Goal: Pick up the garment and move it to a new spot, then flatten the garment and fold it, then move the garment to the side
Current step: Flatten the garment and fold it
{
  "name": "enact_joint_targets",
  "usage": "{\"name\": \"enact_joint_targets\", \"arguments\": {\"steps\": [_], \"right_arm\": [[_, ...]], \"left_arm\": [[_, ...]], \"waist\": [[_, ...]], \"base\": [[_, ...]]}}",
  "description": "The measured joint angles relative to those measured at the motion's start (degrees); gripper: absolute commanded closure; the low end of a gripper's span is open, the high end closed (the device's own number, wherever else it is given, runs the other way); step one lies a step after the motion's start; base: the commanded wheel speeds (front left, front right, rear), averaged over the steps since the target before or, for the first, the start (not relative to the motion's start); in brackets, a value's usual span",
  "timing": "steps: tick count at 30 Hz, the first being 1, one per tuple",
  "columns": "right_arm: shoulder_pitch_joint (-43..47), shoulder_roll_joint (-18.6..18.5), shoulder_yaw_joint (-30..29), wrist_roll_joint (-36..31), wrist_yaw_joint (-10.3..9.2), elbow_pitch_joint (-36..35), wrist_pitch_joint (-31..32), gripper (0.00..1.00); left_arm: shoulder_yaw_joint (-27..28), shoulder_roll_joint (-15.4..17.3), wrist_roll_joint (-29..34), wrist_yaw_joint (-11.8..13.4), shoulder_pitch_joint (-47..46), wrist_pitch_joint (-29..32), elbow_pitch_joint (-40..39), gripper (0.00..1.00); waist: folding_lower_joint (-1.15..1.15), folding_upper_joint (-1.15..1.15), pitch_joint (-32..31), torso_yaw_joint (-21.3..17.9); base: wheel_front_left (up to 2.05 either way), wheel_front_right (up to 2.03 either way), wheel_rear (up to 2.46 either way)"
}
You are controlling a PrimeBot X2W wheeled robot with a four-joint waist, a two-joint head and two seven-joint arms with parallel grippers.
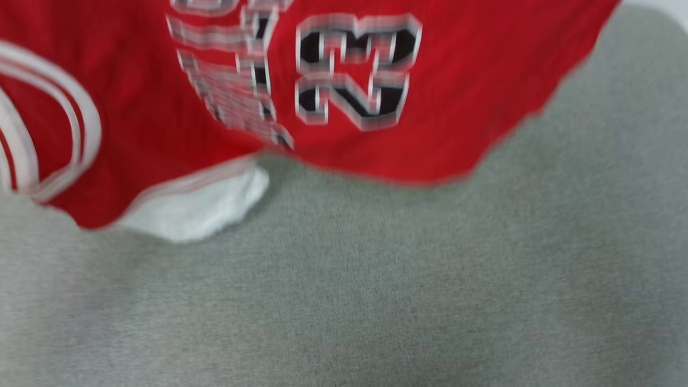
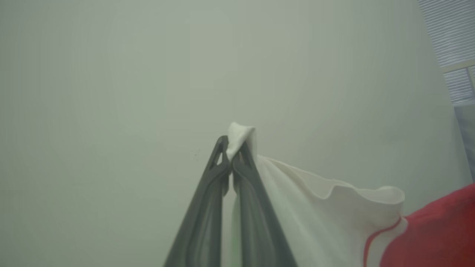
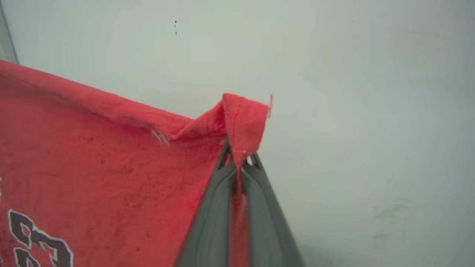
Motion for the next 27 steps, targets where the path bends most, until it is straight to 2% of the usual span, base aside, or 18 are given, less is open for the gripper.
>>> {"name": "enact_joint_targets", "arguments": {"steps": [7,8,13,18,22,27], "right_arm": [[-13.2,0.8,0.6,-4.9,0.00,10.0,-5.9,1.00],[-13.2,0.8,0.6,-4.9,0.00,10.0,-5.9,1.00],[-22.5,2.1,0.7,-9.4,0.01,18.5,-11.5,1.00],[-30.2,3.2,0.0,-15.1,0.01,27.3,-19.2,1.00],[-33.7,4.5,-1.2,-18.7,0.01,34.1,-25.6,1.00],[-33.0,6.2,-0.5,-21.4,0.01,41.0,-32.4,1.00]], "left_arm": [[-5.8,-5.0,4.5,-5.2,-20.3,0.1,15.2,1.00],[-5.8,-5.0,4.5,-5.2,-20.3,0.1,15.2,1.00],[-9.1,-9.8,8.8,-8.0,-34.8,-2.8,27.8,1.00],[-10.7,-14.2,11.5,-10.0,-44.5,-7.8,39.6,1.00],[-11.7,-16.6,12.2,-11.6,-47.1,-11.6,46.8,1.00],[-13.4,-19.0,11.6,-13.7,-42.6,-15.6,52.1,1.00]], "waist": [[0.01,0.00,9.0,0.0],[0.01,0.00,9.0,0.0],[0.01,0.00,14.8,0.3],[0.02,0.00,19.2,1.0],[0.01,0.00,21.4,2.2],[0.01,0.00,22.1,4.0]], "base": [[0.00,0.00,0.00],[0.00,0.00,0.00],[0.00,0.00,0.00],[0.00,0.00,0.00],[0.00,0.00,0.00],[0.00,0.00,0.00]]}}
